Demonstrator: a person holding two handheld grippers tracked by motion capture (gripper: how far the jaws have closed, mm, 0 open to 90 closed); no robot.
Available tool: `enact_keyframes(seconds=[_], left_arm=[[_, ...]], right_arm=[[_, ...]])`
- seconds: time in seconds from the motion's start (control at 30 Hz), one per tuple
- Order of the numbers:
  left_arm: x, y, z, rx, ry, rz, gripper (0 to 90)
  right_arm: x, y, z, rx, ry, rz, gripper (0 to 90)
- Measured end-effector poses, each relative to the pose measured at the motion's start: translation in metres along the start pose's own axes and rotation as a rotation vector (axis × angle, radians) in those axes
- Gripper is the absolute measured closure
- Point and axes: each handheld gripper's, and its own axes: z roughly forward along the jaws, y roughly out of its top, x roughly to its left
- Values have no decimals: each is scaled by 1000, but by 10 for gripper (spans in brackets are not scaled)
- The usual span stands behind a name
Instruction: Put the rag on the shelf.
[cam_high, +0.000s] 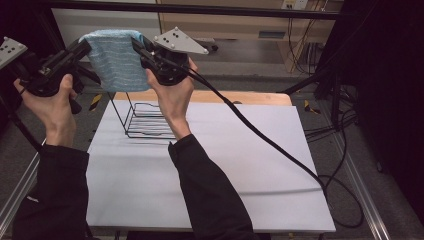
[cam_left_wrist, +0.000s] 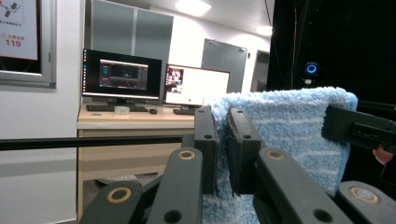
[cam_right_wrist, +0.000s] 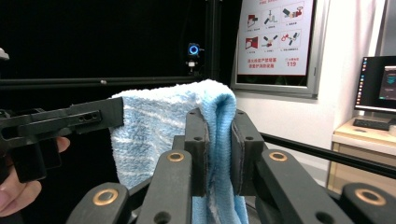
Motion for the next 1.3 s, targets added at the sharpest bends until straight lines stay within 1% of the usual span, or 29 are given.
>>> enact_keyframes(seconds=[0.1,0.2,0.3,0.37,0.5,0.57,0.63,0.73,0.77,0.8,0.87,0.93,1.0,1.07,1.1,1.13,1.17,1.3], left_arm=[[3,3,6,3,11,3,835],[5,3,11,0,13,2,835],[8,3,16,-2,16,-8,835],[9,4,17,-4,17,-12,835],[11,5,25,-9,25,-4,835],[13,6,28,-11,29,5,835],[16,5,33,-15,29,-4,835],[17,3,37,-9,32,2,835],[19,2,39,-6,35,2,835],[21,-1,43,1,36,0,835],[24,-4,47,10,40,2,835],[25,-5,48,13,42,1,835],[29,-9,53,24,40,-4,835],[30,-10,55,30,42,-1,835],[31,-12,58,41,49,13,835],[31,-12,58,41,49,13,835],[34,-15,61,55,54,20,835],[42,-23,63,70,52,0,835]], right_arm=[[-4,2,6,1,0,-5,800],[-8,3,11,1,-4,-11,800],[-11,4,15,-2,-9,-22,800],[-13,5,19,1,-13,-23,800],[-18,6,24,-2,-15,-22,800],[-23,7,29,-4,-17,-20,800],[-27,7,31,-10,-11,-16,799],[-30,5,34,-5,-12,-18,799],[-34,4,37,5,-18,-20,799],[-36,3,39,11,-19,-21,799],[-38,0,42,22,-24,-20,799],[-41,-2,44,30,-25,-30,798],[-44,-6,46,36,-29,-25,798],[-47,-10,48,42,-33,-6,798],[-49,-12,50,50,-37,-3,798],[-49,-12,50,50,-37,-3,798],[-50,-16,52,64,-44,-7,798],[-49,-22,55,86,-46,-18,797]])
